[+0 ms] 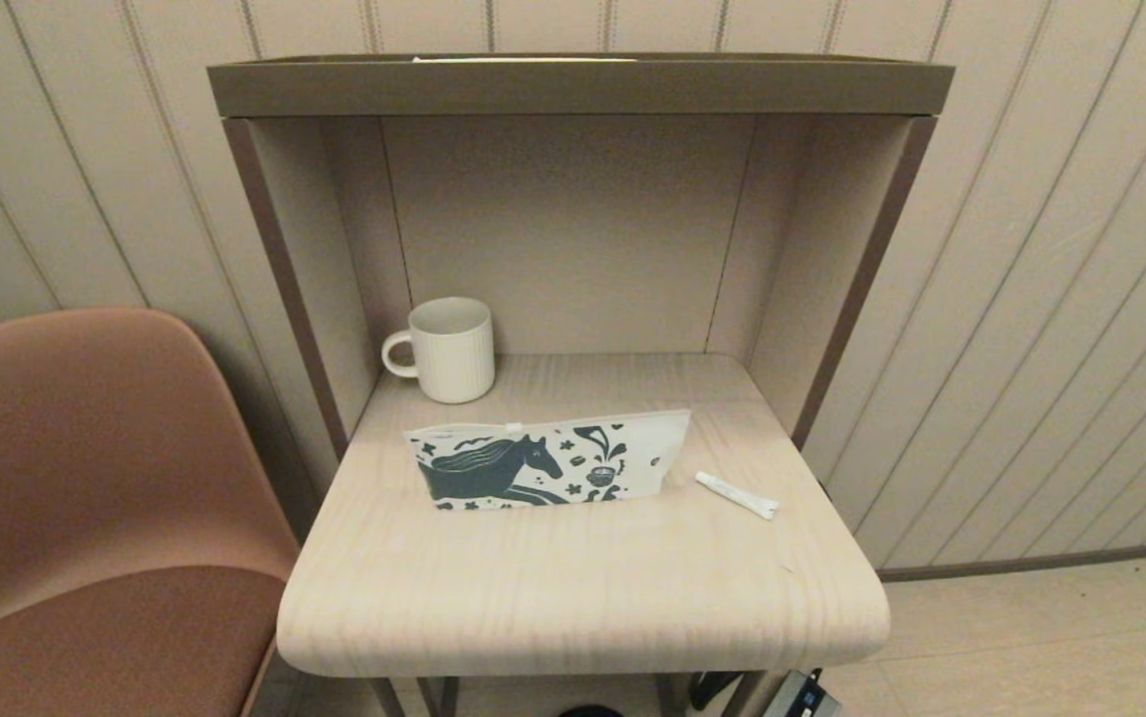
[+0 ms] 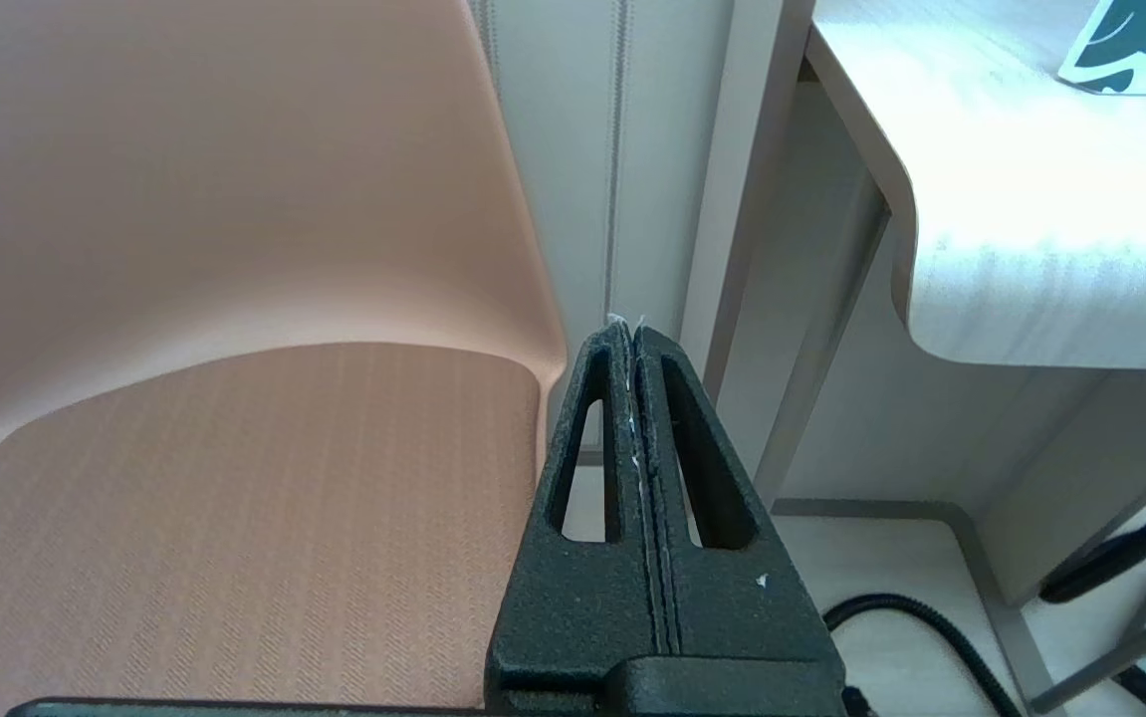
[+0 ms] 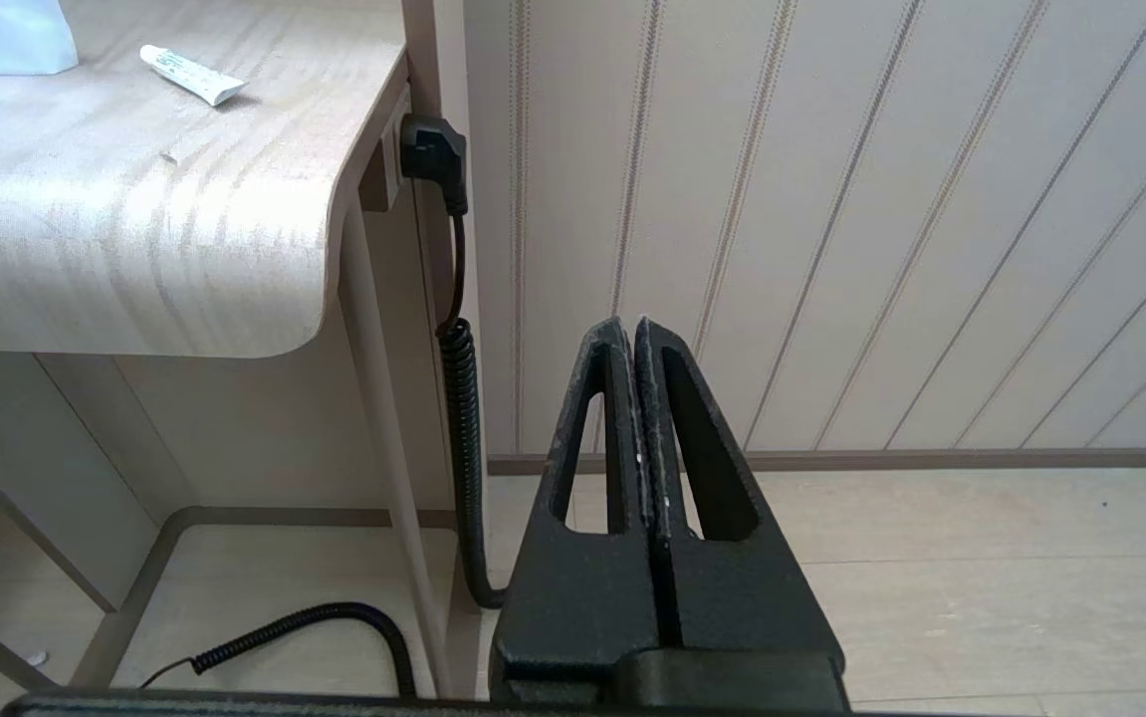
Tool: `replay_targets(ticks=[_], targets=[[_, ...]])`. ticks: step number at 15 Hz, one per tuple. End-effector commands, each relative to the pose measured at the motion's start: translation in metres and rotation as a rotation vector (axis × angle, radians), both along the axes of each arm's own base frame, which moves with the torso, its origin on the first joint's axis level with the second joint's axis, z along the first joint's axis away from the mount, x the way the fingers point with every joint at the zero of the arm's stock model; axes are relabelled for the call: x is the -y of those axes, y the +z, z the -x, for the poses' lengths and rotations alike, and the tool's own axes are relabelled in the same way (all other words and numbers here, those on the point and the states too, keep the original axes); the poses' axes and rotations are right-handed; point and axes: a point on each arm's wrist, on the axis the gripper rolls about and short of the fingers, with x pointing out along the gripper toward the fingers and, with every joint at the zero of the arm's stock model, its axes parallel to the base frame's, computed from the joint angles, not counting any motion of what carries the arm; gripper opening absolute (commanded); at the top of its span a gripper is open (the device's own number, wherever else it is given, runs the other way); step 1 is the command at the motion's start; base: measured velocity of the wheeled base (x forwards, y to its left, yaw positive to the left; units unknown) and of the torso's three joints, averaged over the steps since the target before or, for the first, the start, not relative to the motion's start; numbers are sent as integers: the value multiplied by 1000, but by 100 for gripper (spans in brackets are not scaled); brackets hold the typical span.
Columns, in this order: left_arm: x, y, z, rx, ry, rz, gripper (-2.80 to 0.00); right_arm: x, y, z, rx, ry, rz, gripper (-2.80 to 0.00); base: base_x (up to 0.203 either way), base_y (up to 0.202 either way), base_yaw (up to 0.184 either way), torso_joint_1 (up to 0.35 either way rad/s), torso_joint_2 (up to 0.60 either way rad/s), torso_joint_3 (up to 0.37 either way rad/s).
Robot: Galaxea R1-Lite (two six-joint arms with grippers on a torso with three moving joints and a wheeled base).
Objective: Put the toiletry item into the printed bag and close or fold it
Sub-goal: Pick up the storage bag
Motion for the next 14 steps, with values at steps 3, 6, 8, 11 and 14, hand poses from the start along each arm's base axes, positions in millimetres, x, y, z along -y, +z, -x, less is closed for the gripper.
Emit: replay_targets(ticks=[3,6,8,11,14], targets=[[0,0,0,0,5,-5,-280,0,0,0,-2,3,-10,-280,0,0,0,0,0,0],[1,38,10,102,-30,-14,-280,0,0,0,-2,3,-10,-280,0,0,0,0,0,0],[3,76,4,77,-127,16,-280,0,0,0,-2,3,-10,-280,0,0,0,0,0,0],[6,136,-31,-20,-307,112,-280,0,0,0,-2,3,-10,-280,0,0,0,0,0,0],[13,176,-90,-145,-564,188,-280,0,0,0,-2,3,-10,-280,0,0,0,0,0,0]])
